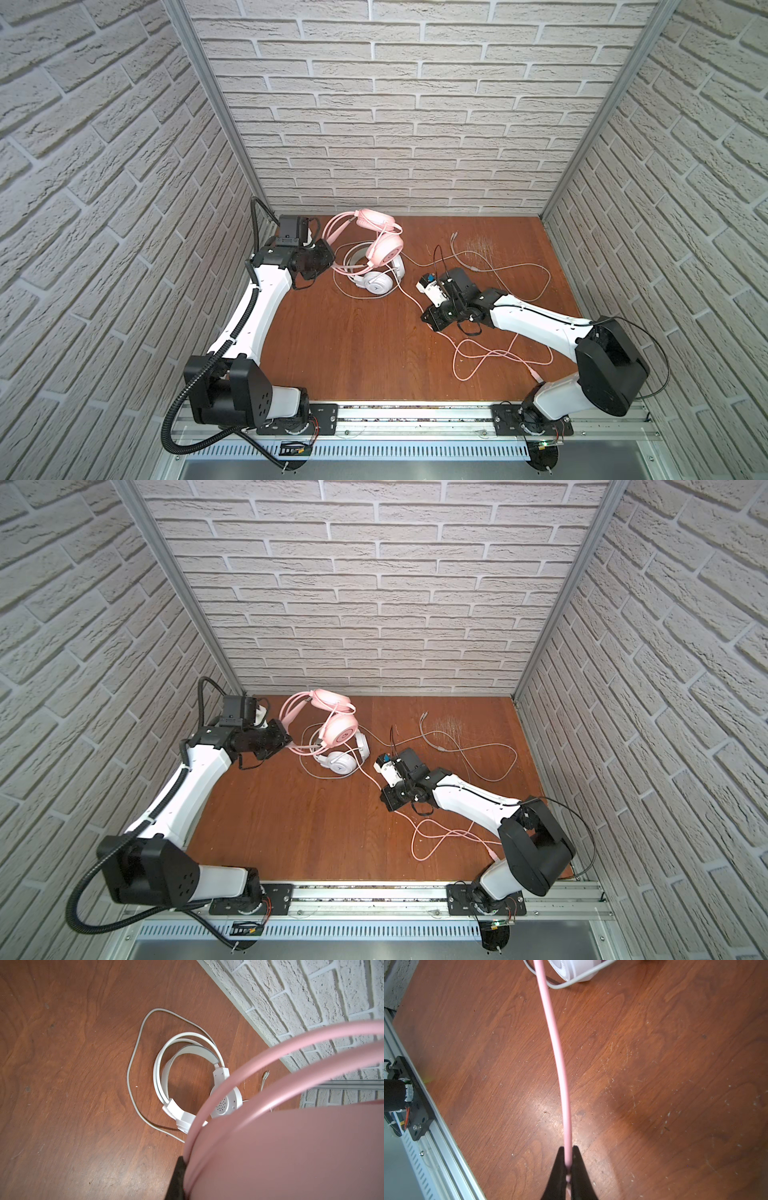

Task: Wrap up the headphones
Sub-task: 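Grasp the pink cable with the right gripper and pull it toward the headsets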

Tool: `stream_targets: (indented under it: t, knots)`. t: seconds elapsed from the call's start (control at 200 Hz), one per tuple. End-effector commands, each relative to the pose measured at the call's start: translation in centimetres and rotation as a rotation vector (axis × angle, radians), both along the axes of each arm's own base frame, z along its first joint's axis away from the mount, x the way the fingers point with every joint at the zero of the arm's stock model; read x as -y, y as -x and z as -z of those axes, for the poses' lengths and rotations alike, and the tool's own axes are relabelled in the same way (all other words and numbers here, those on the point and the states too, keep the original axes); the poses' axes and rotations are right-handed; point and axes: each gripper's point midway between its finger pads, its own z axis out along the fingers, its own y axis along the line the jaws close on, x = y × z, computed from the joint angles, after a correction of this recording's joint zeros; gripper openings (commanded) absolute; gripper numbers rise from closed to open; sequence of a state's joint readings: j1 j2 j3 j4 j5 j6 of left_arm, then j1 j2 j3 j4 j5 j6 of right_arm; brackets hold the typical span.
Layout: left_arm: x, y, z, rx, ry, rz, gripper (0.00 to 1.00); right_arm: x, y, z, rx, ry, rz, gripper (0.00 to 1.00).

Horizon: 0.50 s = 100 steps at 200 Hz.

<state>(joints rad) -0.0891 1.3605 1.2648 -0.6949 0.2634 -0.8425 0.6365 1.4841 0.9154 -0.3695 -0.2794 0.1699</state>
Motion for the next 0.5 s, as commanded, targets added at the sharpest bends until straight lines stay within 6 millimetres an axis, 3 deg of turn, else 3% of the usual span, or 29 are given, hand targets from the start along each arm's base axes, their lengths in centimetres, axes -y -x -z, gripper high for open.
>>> stream_targets:
  t: [0.0, 0.205, 0.495]
  knots:
    - [0.0, -1.2, -2.1, 0.1, 0.015, -0.02, 0.0, -0.2, 0.1, -1.7, 0.055, 0.043, -0.035, 0.06]
    - [0.5, -1.3, -0.8, 0.049, -0.02, -0.006, 0.0, -1.4, 0.8, -2.6, 0.073, 0.1, -0.118, 0.06]
    - [1.5, -1.4, 0.4, 0.007, -0.127, 0.03, 0.0, -3.3, 1.7, -5.7, 0.123, 0.07, -0.205, 0.06]
